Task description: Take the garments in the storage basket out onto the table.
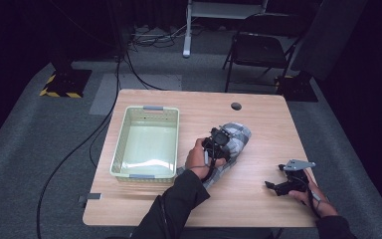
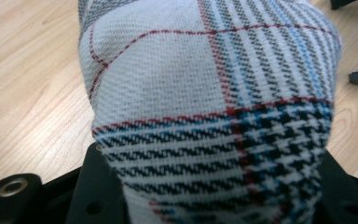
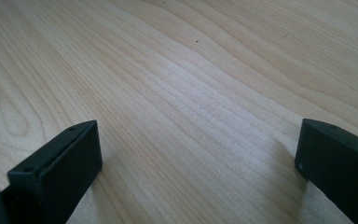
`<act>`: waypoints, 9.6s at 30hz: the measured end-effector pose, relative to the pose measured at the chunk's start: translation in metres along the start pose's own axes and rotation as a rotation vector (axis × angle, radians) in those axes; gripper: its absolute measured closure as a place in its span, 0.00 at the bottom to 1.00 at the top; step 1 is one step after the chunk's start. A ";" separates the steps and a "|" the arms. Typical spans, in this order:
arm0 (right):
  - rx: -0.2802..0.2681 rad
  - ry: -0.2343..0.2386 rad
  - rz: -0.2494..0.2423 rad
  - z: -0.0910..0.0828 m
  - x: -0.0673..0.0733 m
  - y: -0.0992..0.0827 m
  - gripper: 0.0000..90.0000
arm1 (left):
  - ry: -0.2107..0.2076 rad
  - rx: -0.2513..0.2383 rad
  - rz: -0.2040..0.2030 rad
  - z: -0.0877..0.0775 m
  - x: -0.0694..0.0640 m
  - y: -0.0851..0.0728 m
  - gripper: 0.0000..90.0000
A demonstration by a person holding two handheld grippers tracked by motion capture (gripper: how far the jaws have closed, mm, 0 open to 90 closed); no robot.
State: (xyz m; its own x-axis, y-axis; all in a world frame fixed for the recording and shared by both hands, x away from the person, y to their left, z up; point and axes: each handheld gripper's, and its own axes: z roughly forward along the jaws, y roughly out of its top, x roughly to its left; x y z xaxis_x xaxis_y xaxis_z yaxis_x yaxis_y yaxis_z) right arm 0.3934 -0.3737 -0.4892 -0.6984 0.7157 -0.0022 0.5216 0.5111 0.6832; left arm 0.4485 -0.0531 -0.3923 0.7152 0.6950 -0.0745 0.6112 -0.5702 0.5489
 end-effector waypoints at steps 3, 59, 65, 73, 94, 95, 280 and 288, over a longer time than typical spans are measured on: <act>0.000 0.000 0.000 0.000 0.000 0.000 0.01 | 0.004 0.004 -0.003 0.004 0.000 -0.002 0.57; 0.000 0.000 0.000 0.000 0.000 0.000 0.01 | 0.125 0.157 0.123 0.049 -0.020 -0.023 0.08; 0.000 0.000 0.000 0.000 0.000 0.000 0.01 | 0.135 0.145 0.140 0.048 -0.022 -0.024 0.06; 0.000 0.000 0.000 0.000 0.000 0.000 0.01 | 0.131 0.131 0.167 0.042 -0.022 -0.031 0.04; 0.000 0.000 0.000 0.000 0.000 0.000 0.01 | 0.086 0.051 0.161 0.015 -0.016 -0.041 0.06; 0.000 0.000 0.000 0.000 0.000 0.000 0.01 | 0.084 0.043 0.160 0.013 -0.016 -0.042 0.06; 0.000 -0.001 0.003 0.000 0.000 0.000 0.01 | 0.030 -0.166 0.016 -0.074 0.087 -0.297 0.00; 0.000 -0.001 0.002 0.000 0.000 0.000 0.01 | 0.036 -0.167 0.008 -0.074 0.087 -0.298 0.00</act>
State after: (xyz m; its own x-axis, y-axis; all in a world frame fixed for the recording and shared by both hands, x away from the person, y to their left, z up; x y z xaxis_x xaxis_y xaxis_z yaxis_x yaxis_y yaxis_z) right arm 0.3929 -0.3739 -0.4892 -0.6970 0.7171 -0.0013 0.5230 0.5096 0.6832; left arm 0.3032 0.2096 -0.5005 0.7052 0.7078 -0.0410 0.5387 -0.4974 0.6800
